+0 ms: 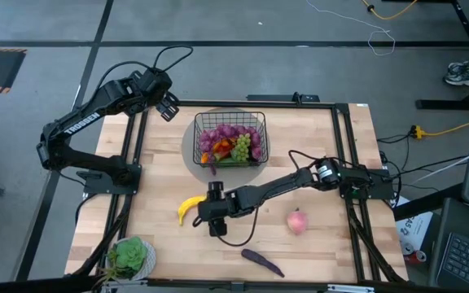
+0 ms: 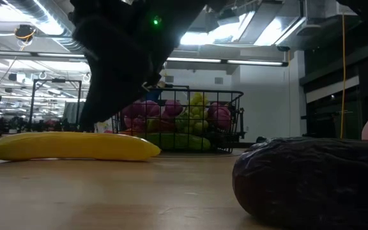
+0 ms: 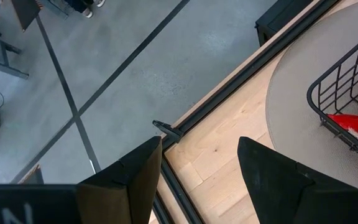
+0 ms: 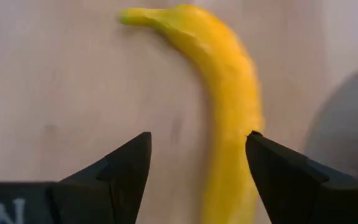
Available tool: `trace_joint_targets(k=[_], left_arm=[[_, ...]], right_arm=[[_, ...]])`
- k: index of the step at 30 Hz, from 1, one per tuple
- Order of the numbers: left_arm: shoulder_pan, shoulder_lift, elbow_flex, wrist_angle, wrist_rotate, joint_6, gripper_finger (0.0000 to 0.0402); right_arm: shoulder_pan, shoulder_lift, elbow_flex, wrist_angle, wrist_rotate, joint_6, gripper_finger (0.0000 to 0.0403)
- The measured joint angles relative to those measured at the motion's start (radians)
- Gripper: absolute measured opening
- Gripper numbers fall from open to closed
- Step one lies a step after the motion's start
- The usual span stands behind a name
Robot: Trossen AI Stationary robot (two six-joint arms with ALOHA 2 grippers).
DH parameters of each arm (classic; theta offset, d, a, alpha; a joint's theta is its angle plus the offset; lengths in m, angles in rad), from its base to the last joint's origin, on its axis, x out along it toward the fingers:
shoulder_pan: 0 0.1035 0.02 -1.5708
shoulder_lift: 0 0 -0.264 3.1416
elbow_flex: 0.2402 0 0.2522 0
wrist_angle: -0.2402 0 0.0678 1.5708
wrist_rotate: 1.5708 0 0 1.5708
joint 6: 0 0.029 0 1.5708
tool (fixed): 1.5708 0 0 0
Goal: Build produce basket
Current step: Put the yellow banana into the wire basket
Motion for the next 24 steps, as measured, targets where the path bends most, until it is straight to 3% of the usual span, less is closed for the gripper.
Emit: trace_joint_targets(k=[2, 6, 11, 14, 24], left_arm=[[0.000, 0.000, 0.000, 0.000, 0.000, 0.000, 0.0208], [0.000, 0.000, 0.000, -0.001, 0.015, 0.000, 0.0208], [-0.001, 0.000, 0.000, -0.007, 0.210, 0.005, 0.0208], [-0.001, 0.000, 0.000, -0.019, 0.272, 0.007, 0.0208], [0.000, 0.000, 0.000, -0.030, 0.275, 0.002, 0.0208]], right_arm=[[-0.002, 0.000, 0.000, -0.006, 0.038, 0.001, 0.0259], [-0.023, 0.014, 0.001, -0.063, -0.036, 0.077, 0.0259], [-0.030, 0.030, -0.001, -0.100, 0.013, 0.102, 0.0259], [-0.026, 0.030, 0.000, -0.092, 0.048, 0.105, 0.0259], [-0.028, 0.029, 0.000, -0.088, 0.062, 0.135, 0.0259]])
